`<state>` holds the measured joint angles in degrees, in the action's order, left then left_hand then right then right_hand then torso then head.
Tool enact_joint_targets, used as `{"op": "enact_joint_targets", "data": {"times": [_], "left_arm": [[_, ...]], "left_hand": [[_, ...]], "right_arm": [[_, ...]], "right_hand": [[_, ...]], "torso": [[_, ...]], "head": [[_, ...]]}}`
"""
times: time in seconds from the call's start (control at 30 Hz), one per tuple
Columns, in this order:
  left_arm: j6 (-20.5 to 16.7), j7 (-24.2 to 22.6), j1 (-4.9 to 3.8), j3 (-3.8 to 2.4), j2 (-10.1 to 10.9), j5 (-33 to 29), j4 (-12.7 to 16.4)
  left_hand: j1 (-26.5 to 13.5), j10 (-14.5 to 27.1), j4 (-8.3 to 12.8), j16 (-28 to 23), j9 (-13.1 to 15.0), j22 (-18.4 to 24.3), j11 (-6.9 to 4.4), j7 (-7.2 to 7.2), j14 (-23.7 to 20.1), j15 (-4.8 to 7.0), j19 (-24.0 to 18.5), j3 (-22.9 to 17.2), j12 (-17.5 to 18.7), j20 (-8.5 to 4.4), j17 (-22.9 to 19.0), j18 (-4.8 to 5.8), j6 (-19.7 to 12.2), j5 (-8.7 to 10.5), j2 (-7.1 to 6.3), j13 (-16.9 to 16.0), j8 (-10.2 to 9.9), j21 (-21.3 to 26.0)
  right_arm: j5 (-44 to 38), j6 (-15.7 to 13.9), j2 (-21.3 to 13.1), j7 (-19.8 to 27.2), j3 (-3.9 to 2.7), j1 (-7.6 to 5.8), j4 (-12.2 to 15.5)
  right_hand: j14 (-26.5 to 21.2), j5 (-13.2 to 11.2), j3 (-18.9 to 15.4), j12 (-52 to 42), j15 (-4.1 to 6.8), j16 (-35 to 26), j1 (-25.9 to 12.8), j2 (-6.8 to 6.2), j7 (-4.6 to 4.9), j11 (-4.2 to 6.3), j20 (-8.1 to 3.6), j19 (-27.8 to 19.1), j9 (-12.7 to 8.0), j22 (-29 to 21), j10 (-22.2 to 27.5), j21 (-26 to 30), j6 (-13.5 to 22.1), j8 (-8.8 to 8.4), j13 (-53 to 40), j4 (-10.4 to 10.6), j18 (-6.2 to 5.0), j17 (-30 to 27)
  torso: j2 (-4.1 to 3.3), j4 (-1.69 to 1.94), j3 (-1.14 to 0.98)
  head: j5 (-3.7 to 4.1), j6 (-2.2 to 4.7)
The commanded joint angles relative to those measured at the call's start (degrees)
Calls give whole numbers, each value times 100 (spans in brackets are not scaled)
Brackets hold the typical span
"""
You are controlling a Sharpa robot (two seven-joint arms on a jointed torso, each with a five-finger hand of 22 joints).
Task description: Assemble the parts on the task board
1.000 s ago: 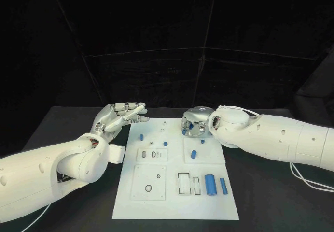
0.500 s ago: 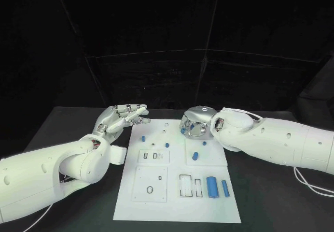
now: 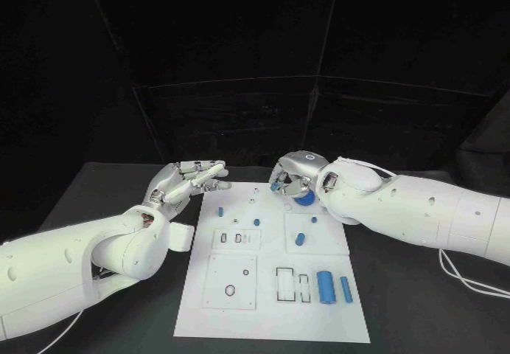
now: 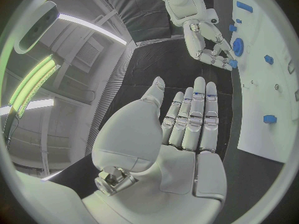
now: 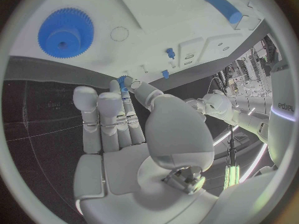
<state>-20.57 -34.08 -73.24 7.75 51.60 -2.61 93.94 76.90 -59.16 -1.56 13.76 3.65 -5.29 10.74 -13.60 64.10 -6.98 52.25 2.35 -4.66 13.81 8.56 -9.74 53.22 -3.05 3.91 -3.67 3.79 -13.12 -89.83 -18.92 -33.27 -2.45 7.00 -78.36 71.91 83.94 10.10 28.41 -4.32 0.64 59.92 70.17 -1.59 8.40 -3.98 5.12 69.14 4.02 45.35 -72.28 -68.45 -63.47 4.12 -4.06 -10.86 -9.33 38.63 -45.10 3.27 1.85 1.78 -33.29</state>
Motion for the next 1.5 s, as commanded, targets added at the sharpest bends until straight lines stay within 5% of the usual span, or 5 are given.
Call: {"op": "enact_joint_targets", "data": {"times": [0.03, 0.37, 1.5], "left_arm": [[111, 0, -10, -5, -12, -46, 4], [99, 27, -10, -5, -13, -163, 16], [76, 50, -26, -5, -26, -177, 3]], "left_hand": [[-57, 37, 42, -37, 6, 7, -6, -67, -9, -43, 19, 8, 8, 5, 9, -68, -23, 12, 17, 0, -8, 39], [-46, 38, 60, -56, 7, 14, -7, -65, -11, -43, 19, -5, 0, 7, 13, -69, -20, 11, 31, -1, -5, 51], [-24, 44, 93, -80, 7, 25, -8, -65, -6, -42, 24, -27, -8, 8, 21, -71, -20, 11, 47, 0, -4, 67]], "right_arm": [[19, -229, 85, -112, -12, -11, -83], [179, -152, 453, 21, -23, -11, -558], [159, 406, 830, -85, -22, -7, -833]], "right_hand": [[-1, -47, 12, 38, 31, 41, -48, 2, 0, -3, -2, -16, -5, 10, -19, -33, -14, -9, 9, 44, 115, 10], [5, -63, 48, 55, 24, 112, -56, -27, 8, -12, 3, -7, -10, 63, 12, -71, 9, -25, 15, 91, 124, 85], [34, -62, 84, 64, 6, 287, -64, -82, 31, -34, 17, 37, -15, 201, 63, -164, 57, -40, 19, 158, 146, 284]], "torso": [[-11, 21, 4], [-44, 69, 29], [-68, 43, 43]], "head": [[-16, -15], [-18, -4], [-79, -49]]}}
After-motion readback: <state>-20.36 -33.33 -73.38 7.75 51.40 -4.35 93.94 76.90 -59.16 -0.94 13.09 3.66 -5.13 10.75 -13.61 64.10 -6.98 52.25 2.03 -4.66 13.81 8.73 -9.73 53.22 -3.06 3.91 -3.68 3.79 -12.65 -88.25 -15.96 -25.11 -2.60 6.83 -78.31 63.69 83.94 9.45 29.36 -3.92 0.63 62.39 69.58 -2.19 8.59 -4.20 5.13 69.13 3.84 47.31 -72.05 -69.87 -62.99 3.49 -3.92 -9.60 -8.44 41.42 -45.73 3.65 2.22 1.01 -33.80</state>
